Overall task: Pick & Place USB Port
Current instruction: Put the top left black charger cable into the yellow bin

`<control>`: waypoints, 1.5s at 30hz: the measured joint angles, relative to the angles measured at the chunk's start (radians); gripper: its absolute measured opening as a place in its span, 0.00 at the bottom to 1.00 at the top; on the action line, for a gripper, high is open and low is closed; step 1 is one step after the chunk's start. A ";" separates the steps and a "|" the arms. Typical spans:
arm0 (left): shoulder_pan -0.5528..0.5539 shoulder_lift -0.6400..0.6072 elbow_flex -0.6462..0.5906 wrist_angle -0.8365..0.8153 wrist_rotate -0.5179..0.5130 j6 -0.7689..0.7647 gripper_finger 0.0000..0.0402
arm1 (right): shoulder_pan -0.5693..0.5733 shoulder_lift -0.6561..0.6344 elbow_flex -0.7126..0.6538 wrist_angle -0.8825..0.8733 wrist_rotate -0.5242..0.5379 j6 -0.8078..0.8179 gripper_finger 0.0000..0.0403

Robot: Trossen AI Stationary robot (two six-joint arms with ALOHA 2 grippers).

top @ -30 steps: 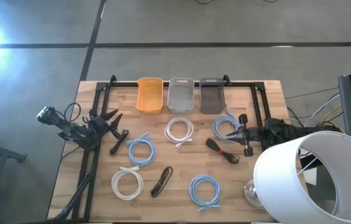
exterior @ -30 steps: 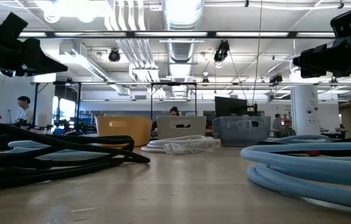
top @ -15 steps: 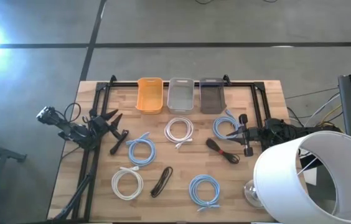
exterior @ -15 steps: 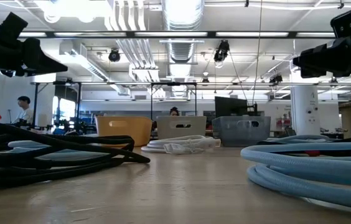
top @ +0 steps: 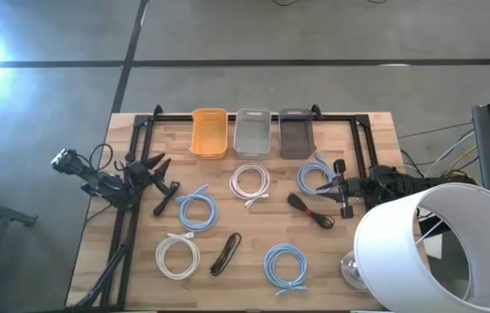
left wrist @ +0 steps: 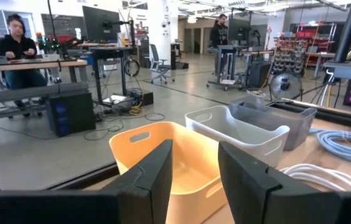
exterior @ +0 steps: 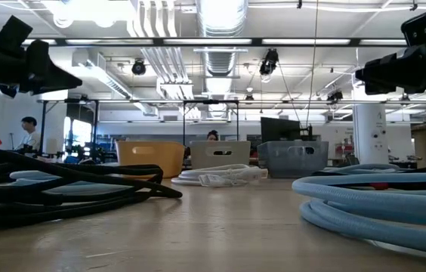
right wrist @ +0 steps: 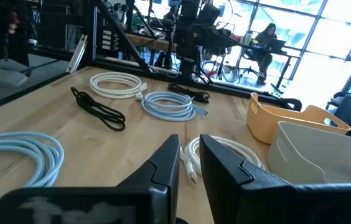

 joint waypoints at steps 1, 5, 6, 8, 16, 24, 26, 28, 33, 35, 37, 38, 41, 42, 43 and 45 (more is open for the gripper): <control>0.000 0.000 0.000 0.000 0.000 0.008 0.33 | 0.000 0.000 0.000 0.000 0.000 0.000 0.14; 0.000 0.000 0.000 0.000 0.000 0.016 0.33 | 0.000 0.000 0.000 0.000 0.000 0.000 0.14; 0.000 0.000 0.000 0.000 0.000 0.016 0.33 | 0.000 0.000 0.000 0.000 0.000 0.000 0.14; 0.000 0.000 0.000 0.000 0.000 0.017 0.33 | 0.000 0.000 0.000 0.000 0.000 0.000 0.14; 0.000 0.000 0.000 0.000 0.000 0.016 0.33 | 0.000 0.000 0.000 0.000 0.000 0.000 0.14; 0.000 0.000 0.000 0.004 0.092 -0.008 0.33 | 0.000 0.000 0.000 0.000 0.000 0.000 0.14; 0.000 0.000 0.000 0.015 0.137 -0.009 0.33 | 0.000 0.000 0.000 0.000 0.000 0.000 0.14; 0.000 0.000 0.000 0.044 0.173 -0.009 0.33 | 0.000 0.000 0.000 0.000 0.000 0.000 0.14; 0.000 0.000 0.012 0.133 0.261 0.017 0.33 | 0.000 0.000 0.000 0.000 0.000 0.000 0.14; 0.000 0.000 0.034 0.140 0.317 0.017 0.33 | 0.000 0.000 0.000 0.000 0.000 -0.006 0.14; 0.000 0.000 0.059 0.140 0.383 0.017 0.33 | 0.000 0.000 0.000 0.000 0.002 -0.068 0.14; 0.000 0.000 0.070 0.139 0.415 0.017 0.33 | 0.000 0.000 0.000 0.000 0.001 -0.097 0.14; 0.000 0.000 0.108 0.140 0.481 0.020 0.33 | 0.000 0.000 0.000 0.000 0.001 -0.129 0.14; 0.000 0.000 0.118 0.140 0.486 0.027 0.33 | 0.000 0.000 0.000 0.000 0.001 -0.129 0.14; 0.000 0.000 0.125 0.139 0.487 0.040 0.33 | 0.000 0.000 0.000 0.000 0.001 -0.130 0.14; 0.000 0.000 0.139 0.139 0.487 0.076 0.33 | 0.000 0.000 0.000 0.000 0.001 -0.130 0.14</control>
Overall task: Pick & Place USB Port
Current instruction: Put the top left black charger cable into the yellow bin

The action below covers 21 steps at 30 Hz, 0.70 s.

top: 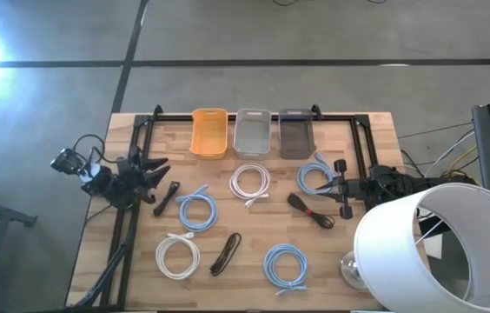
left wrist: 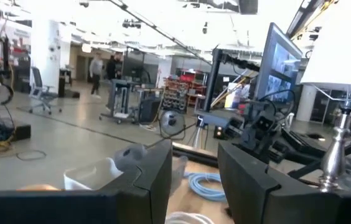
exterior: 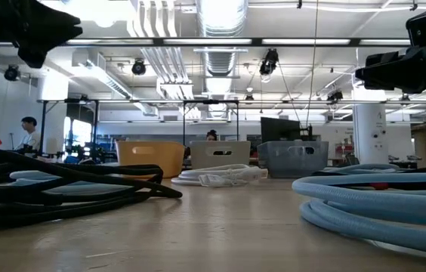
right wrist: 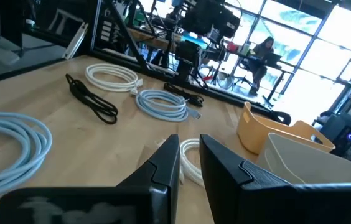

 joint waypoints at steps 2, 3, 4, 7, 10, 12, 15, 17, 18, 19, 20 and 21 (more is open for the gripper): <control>0.000 0.000 0.006 0.000 0.001 0.024 0.33 | 0.000 0.000 0.000 0.000 0.000 0.000 0.14; 0.000 0.000 0.007 0.000 0.002 0.027 0.33 | 0.000 0.000 0.000 0.001 0.000 0.000 0.14; 0.000 0.000 0.006 -0.001 0.003 0.027 0.33 | 0.000 0.000 0.000 0.003 -0.002 0.005 0.14; 0.000 0.005 0.005 -0.006 0.004 0.011 0.33 | 0.000 0.000 0.000 0.022 -0.009 0.111 0.14; 0.000 0.022 -0.001 -0.008 0.013 0.008 0.33 | 0.000 0.000 0.000 0.057 -0.010 0.230 0.14; 0.000 0.036 -0.006 -0.008 0.015 0.001 0.33 | 0.000 0.000 0.000 0.085 -0.010 0.275 0.14; 0.000 0.072 -0.008 -0.026 0.017 -0.036 0.33 | 0.000 0.000 0.000 0.147 -0.009 0.289 0.14; 0.000 0.100 -0.008 -0.027 0.029 -0.060 0.33 | 0.000 0.000 0.000 0.223 0.002 0.282 0.14; 0.000 0.114 -0.007 -0.028 0.041 -0.064 0.33 | 0.000 0.000 0.000 0.269 0.021 0.297 0.14; 0.000 0.132 -0.005 -0.027 0.049 -0.068 0.33 | 0.000 0.000 0.000 0.311 0.047 0.318 0.14; 0.000 0.149 -0.003 -0.028 0.057 -0.068 0.33 | 0.000 0.000 0.001 0.349 0.073 0.335 0.14; 0.000 0.165 0.000 -0.029 0.058 -0.069 0.33 | -0.001 0.000 0.001 0.377 0.087 0.335 0.15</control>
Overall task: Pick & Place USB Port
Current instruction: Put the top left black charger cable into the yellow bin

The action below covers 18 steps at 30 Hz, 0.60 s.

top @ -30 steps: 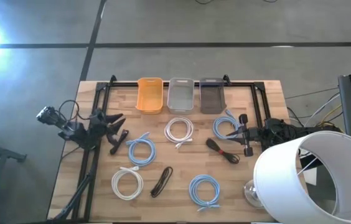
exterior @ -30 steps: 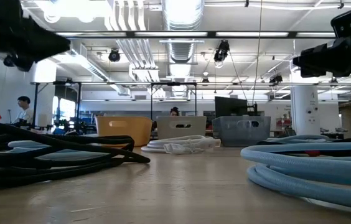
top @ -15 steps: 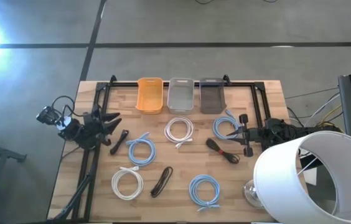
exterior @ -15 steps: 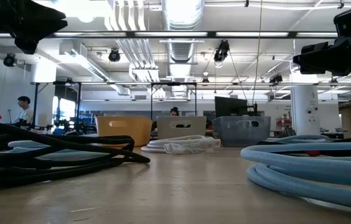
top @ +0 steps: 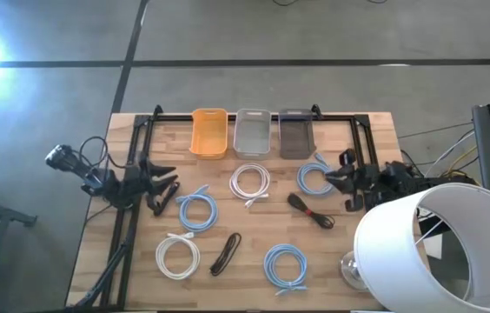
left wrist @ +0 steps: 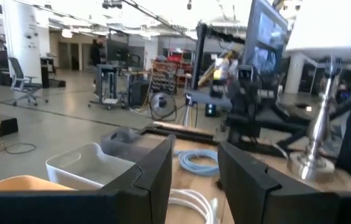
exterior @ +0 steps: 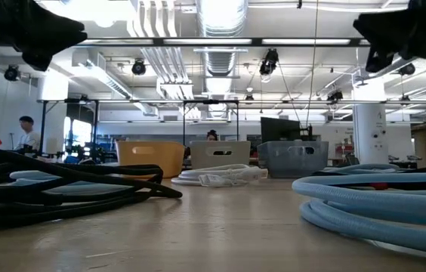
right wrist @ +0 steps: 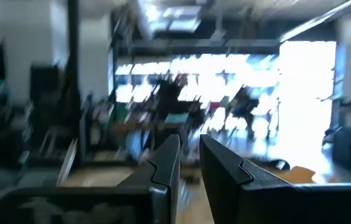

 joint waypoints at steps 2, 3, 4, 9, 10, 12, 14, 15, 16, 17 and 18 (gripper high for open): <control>0.000 0.028 0.010 -0.001 -0.005 0.001 0.33 | 0.000 0.000 0.000 0.017 0.011 -0.035 0.16; 0.000 0.042 0.016 0.001 -0.014 0.002 0.33 | 0.000 0.000 0.000 0.013 0.017 -0.052 0.17; 0.000 0.054 0.022 0.001 -0.023 0.002 0.33 | 0.001 0.003 0.000 0.011 0.025 -0.054 0.19; 0.000 0.098 0.060 -0.024 -0.037 0.002 0.37 | 0.000 0.050 0.000 0.011 0.097 -0.013 0.26; 0.000 0.104 0.067 -0.033 -0.038 0.003 0.39 | 0.000 0.064 0.000 0.011 0.098 -0.003 0.28; 0.000 0.117 0.075 -0.045 -0.050 0.003 0.42 | 0.001 0.091 0.000 0.012 0.098 0.002 0.30; 0.000 0.127 0.076 -0.047 -0.080 0.003 0.45 | 0.001 0.117 0.000 0.013 0.098 0.002 0.33; 0.000 0.129 0.076 -0.052 -0.093 0.002 0.46 | 0.001 0.129 0.000 0.016 0.098 0.003 0.34; 0.000 0.132 0.076 -0.062 -0.106 -0.001 0.48 | 0.001 0.140 0.000 0.023 0.098 0.008 0.35; 0.000 0.133 0.076 -0.079 -0.116 -0.013 0.49 | 0.001 0.149 -0.001 0.034 0.098 0.018 0.35; 0.001 0.134 0.076 -0.099 -0.120 -0.029 0.50 | 0.001 0.159 -0.001 0.048 0.098 0.032 0.36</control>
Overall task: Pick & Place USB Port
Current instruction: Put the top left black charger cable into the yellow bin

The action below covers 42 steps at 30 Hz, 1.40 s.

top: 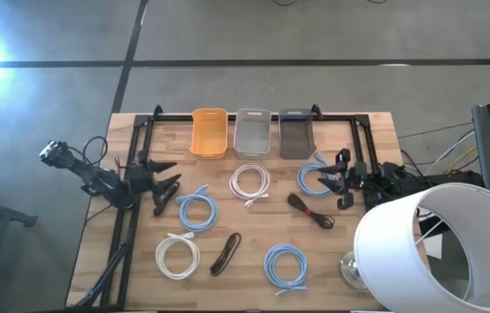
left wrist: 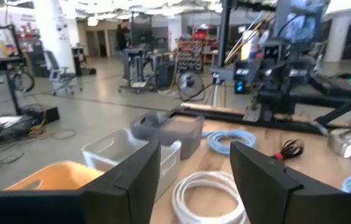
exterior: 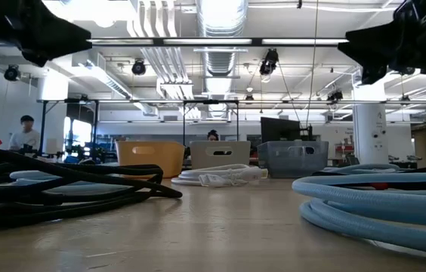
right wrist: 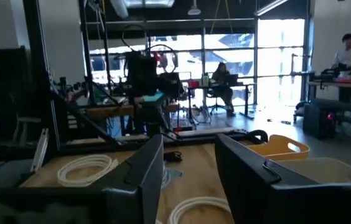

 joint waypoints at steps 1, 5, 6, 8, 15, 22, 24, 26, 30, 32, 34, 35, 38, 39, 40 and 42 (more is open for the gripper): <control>0.000 0.000 0.000 -0.021 0.001 -0.027 0.52 | 0.000 0.009 0.000 0.012 0.000 0.016 0.37; 0.000 0.000 0.030 -0.137 0.012 -0.185 0.55 | 0.001 0.044 0.000 0.060 0.000 0.036 0.39; 0.000 0.000 0.040 -0.174 0.012 -0.229 0.55 | 0.000 0.053 0.000 0.073 0.000 0.031 0.40; 0.000 0.002 0.058 -0.245 0.012 -0.310 0.56 | 0.000 0.071 0.000 0.092 0.000 0.019 0.41; 0.003 0.029 0.076 -0.319 0.011 -0.382 0.55 | 0.000 0.137 0.000 0.166 0.000 0.022 0.43; 0.004 0.063 0.076 -0.322 0.022 -0.455 0.55 | 0.000 0.180 0.000 0.252 -0.001 -0.003 0.43; 0.005 0.071 0.081 -0.336 0.031 -0.476 0.55 | 0.000 0.187 0.000 0.258 -0.001 -0.015 0.43; 0.005 0.081 0.088 -0.350 0.031 -0.511 0.55 | 0.000 0.200 0.006 0.254 -0.001 -0.016 0.43; 0.006 0.109 0.116 -0.371 0.058 -0.566 0.55 | 0.000 0.245 0.056 0.251 -0.002 -0.004 0.43; 0.006 0.127 0.142 -0.400 0.078 -0.570 0.55 | 0.000 0.277 0.095 0.241 -0.003 -0.004 0.43; 0.006 0.152 0.176 -0.439 0.083 -0.584 0.55 | 0.000 0.319 0.144 0.201 -0.003 -0.004 0.43; 0.006 0.167 0.196 -0.466 0.085 -0.591 0.55 | 0.000 0.344 0.172 0.171 -0.003 -0.004 0.43; 0.006 0.211 0.266 -0.557 0.100 -0.623 0.55 | 0.000 0.432 0.263 0.060 -0.003 -0.001 0.43; 0.006 0.227 0.291 -0.593 0.107 -0.642 0.55 | 0.000 0.464 0.295 0.022 -0.003 -0.001 0.43; 0.006 0.242 0.316 -0.632 0.122 -0.667 0.55 | 0.000 0.496 0.327 -0.018 -0.003 -0.001 0.43; 0.006 0.274 0.365 -0.714 0.157 -0.721 0.55 | 0.000 0.563 0.392 -0.104 -0.003 0.000 0.43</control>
